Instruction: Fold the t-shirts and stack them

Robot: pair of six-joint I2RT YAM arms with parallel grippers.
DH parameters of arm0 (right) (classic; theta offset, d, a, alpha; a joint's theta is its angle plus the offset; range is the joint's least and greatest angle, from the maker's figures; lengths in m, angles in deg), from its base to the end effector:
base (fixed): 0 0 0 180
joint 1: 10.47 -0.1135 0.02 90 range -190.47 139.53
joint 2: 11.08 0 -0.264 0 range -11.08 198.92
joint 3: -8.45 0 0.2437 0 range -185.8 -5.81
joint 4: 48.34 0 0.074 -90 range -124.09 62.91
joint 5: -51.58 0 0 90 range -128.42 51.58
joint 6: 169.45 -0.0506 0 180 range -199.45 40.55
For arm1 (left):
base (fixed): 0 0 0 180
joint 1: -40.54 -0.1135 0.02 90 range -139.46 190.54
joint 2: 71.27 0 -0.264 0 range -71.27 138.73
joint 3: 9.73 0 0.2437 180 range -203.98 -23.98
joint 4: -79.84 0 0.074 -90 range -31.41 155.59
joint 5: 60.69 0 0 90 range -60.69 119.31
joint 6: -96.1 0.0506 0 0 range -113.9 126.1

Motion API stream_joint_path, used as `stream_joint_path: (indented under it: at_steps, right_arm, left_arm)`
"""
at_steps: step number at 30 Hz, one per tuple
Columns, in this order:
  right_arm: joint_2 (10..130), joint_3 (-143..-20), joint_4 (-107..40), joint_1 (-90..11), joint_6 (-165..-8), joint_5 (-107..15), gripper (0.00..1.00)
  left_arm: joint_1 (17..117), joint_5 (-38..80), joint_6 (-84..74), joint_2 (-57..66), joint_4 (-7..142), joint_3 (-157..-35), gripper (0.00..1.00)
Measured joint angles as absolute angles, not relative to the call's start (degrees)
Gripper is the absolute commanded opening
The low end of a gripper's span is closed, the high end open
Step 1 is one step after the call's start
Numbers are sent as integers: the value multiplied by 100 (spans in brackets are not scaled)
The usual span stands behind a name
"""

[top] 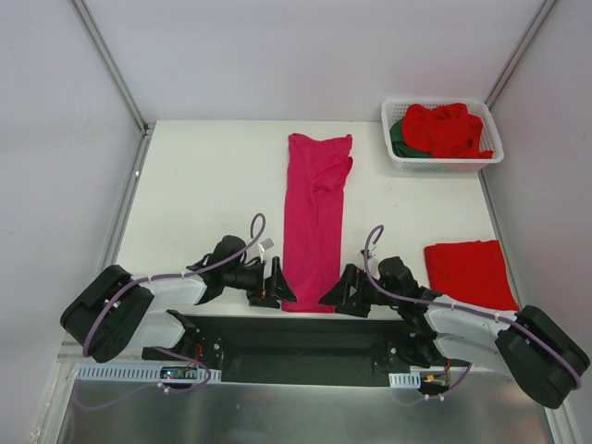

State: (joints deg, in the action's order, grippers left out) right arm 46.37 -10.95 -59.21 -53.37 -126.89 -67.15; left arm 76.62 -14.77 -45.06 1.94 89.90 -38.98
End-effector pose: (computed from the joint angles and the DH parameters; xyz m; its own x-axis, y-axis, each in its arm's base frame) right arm 0.1118 0.1371 0.1318 -0.8967 0.0484 -0.4399 -0.3691 0.4666 0.8037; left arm 0.1496 -0.1526 0.1355 -0.9757 0.0186 -0.2183 0.2069 0.4067 -0.8898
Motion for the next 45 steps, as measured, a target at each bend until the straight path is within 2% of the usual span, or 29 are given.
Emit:
stream_joint_path:
  at_steps: [2, 3, 7, 10, 11, 13, 14, 15, 17, 18, 19, 25, 31, 32, 34, 36, 38, 40, 42, 45]
  right_arm:
    - [4792, -1095, -6094, -5363, -12746, -6734, 83]
    - [4827, -1095, -6133, -5374, -12748, -6730, 76]
    - [4834, -1089, -6015, -5409, -12746, -6664, 73]
    - [4642, -1097, -5742, -5431, -12713, -6584, 65]
    - [4534, -1102, -5582, -5439, -12676, -6540, 63]
    - [4312, -1104, -5241, -5459, -12632, -6428, 63]
    - [4187, -1106, -5084, -5466, -12606, -6363, 60]
    - [4073, -1106, -4957, -5474, -12584, -6302, 57]
    - [3912, -1106, -4771, -5485, -12551, -6203, 57]
    - [3846, -1106, -4680, -5488, -12544, -6142, 63]
    - [3831, -1106, -4640, -5488, -12544, -6107, 64]
    - [4060, -1211, -4745, -5496, -12569, -6101, 64]
    - [4661, -1312, -5139, -5496, -12599, -6195, 49]
    - [4694, -1312, -5152, -5496, -12610, -6203, 43]
    - [4701, -1312, -5117, -5499, -12597, -6188, 40]
    - [4698, -1312, -5045, -5499, -12590, -6175, 32]
    - [4690, -1312, -4970, -5499, -12571, -6160, 29]
    - [4670, -1312, -4918, -5499, -12569, -6155, 33]
    - [4648, -1312, -4850, -5499, -12562, -6153, 21]
    - [4644, -1312, -4793, -5516, -12518, -6140, 19]
  left_arm:
    - [7664, -1450, -4517, 198, 8990, -3898, 84]
    - [7688, -1400, -4532, 203, 8988, -3898, 82]
    - [7699, -1350, -4547, 238, 8990, -3898, 75]
    - [7699, -1315, -4554, 248, 8984, -3898, 73]
    - [7699, -1306, -4552, 248, 8982, -3898, 69]
    - [7699, -1278, -4558, 248, 8977, -3898, 67]
    - [7699, -1258, -4554, 251, 8979, -3898, 60]
    - [7699, -1247, -4554, 253, 8979, -3898, 58]
    - [7699, -1234, -4556, 266, 8977, -3898, 58]
    - [7701, -1227, -4554, 273, 8979, -3898, 59]
    - [7701, -1223, -4552, 283, 8982, -3898, 59]
    - [7764, -1219, -4547, 428, 8975, -3916, 60]
    - [7773, -1219, -4545, 447, 8977, -3940, 60]
    - [7773, -1219, -4545, 447, 8979, -3940, 60]
    - [7773, -1217, -4545, 445, 8979, -3940, 61]
    - [7773, -1217, -4545, 439, 8977, -3940, 61]
    - [7773, -1217, -4545, 434, 8977, -3940, 60]
    - [7773, -1217, -4545, 432, 8977, -3940, 61]
    - [7773, -1214, -4545, 421, 8977, -3940, 61]
    - [7773, -1217, -4543, 395, 8979, -3940, 60]
